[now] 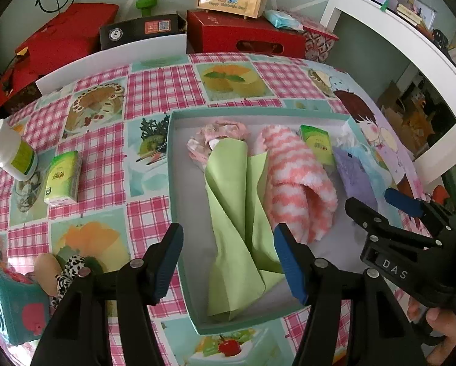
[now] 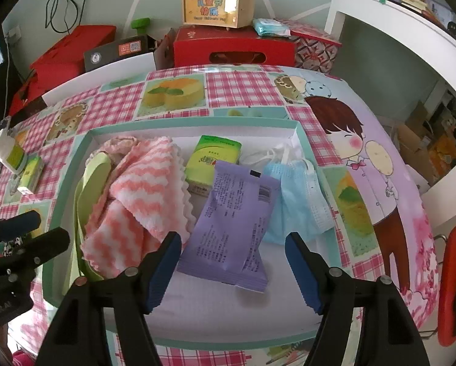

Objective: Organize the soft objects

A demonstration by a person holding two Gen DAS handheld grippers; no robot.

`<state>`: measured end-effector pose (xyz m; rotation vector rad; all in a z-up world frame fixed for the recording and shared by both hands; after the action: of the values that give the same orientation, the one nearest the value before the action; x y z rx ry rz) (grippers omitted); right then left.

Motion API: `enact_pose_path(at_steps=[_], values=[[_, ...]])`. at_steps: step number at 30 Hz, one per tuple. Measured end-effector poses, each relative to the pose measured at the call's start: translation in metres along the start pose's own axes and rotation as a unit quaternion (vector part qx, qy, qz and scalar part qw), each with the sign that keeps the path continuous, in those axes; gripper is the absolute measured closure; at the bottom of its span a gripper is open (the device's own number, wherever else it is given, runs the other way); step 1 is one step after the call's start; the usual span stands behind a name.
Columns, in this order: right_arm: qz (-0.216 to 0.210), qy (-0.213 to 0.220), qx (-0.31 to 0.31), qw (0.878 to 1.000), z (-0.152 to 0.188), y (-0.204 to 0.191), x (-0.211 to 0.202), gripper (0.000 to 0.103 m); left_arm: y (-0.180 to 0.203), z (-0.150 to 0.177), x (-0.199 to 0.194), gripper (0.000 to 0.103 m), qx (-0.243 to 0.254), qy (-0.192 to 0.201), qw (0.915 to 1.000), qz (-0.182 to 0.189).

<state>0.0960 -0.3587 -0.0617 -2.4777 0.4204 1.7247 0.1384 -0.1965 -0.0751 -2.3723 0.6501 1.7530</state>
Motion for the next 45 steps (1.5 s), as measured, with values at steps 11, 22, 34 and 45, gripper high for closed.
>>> enact_pose_path(at_steps=[11,22,34,45], values=[[0.011,0.01,-0.011,1.0,-0.002,-0.007,-0.006,0.018,-0.01,-0.004,-0.004,0.026,-0.015,0.015,0.9998,-0.003],[0.019,0.007,0.001,1.0,-0.002,-0.002,0.0,0.0,-0.015,-0.005,-0.002,0.009,-0.02,0.028,0.9991,-0.024],[0.02,0.019,0.049,0.998,-0.005,0.015,-0.002,0.0,-0.008,-0.009,-0.003,0.006,-0.014,0.055,0.9977,-0.036],[0.035,0.026,0.071,0.996,-0.007,0.02,-0.003,0.0,0.003,-0.01,-0.008,0.006,0.002,0.068,0.9977,-0.007]])
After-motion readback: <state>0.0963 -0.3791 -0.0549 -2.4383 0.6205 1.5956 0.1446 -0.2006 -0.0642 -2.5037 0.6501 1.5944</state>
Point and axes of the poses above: each gripper's, at about its wrist camera, not at the fingertips, and x roughly the way its jaws point, y to its right, z to its underside, the point moved 5 cm from there along x, roughly the way its jaws point, and after that the axes turned 8 degrees about -y, right-handed, at the moved point
